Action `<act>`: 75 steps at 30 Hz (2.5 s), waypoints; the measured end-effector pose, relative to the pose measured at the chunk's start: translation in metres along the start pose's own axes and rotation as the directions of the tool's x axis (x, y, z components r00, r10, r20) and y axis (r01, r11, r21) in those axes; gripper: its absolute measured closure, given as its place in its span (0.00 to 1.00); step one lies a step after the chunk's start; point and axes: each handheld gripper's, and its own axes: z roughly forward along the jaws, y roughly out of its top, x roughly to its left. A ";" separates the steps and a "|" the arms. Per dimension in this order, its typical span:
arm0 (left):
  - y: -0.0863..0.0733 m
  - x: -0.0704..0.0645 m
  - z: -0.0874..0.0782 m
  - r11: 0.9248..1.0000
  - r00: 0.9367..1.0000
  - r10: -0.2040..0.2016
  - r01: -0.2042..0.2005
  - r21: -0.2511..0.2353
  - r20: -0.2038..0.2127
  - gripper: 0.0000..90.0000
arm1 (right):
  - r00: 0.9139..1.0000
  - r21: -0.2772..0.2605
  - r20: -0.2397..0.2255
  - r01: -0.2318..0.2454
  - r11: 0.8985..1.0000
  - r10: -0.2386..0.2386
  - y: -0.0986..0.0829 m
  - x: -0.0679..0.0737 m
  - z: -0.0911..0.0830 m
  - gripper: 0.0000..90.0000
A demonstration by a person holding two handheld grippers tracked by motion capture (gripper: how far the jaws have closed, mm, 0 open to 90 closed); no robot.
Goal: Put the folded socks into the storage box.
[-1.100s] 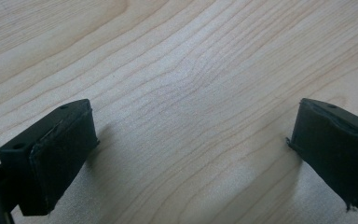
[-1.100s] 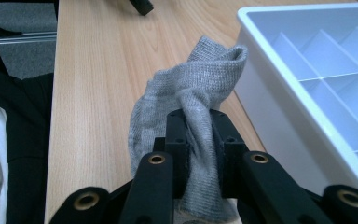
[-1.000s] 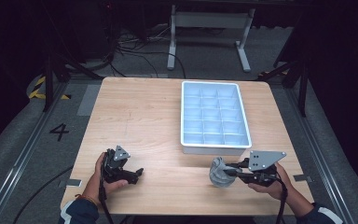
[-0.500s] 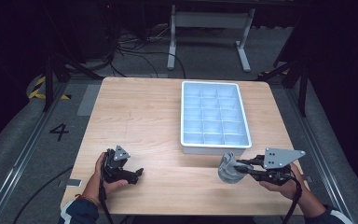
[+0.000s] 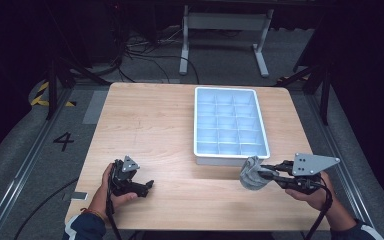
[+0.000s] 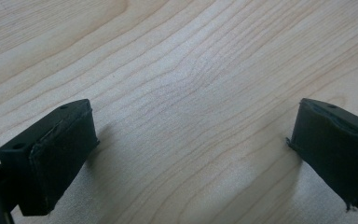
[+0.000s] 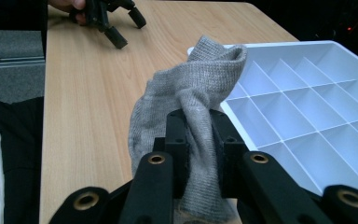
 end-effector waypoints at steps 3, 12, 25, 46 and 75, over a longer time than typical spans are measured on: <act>0.000 0.000 0.000 1.000 1.000 0.000 0.000 0.000 0.000 0.00 | 1.000 -0.007 0.021 -0.002 1.000 0.002 0.001 -0.004 -0.003 0.89; 0.000 0.000 0.000 1.000 1.000 0.000 0.000 0.000 0.000 0.00 | 0.998 -0.028 0.068 -0.015 0.999 0.017 0.003 -0.018 -0.014 0.89; 0.000 0.000 0.000 1.000 1.000 0.000 0.000 0.000 0.000 0.00 | 0.992 -0.015 0.124 -0.030 0.999 0.031 0.005 -0.042 -0.018 0.89; 0.000 0.000 0.000 1.000 1.000 0.000 0.000 0.000 0.000 0.00 | 0.976 0.017 0.205 -0.078 0.997 0.073 0.011 -0.089 0.001 0.89; 0.000 0.000 0.000 1.000 1.000 0.000 0.000 0.000 0.000 0.00 | 0.975 0.284 0.219 -0.099 0.954 0.036 -0.003 -0.132 0.068 0.89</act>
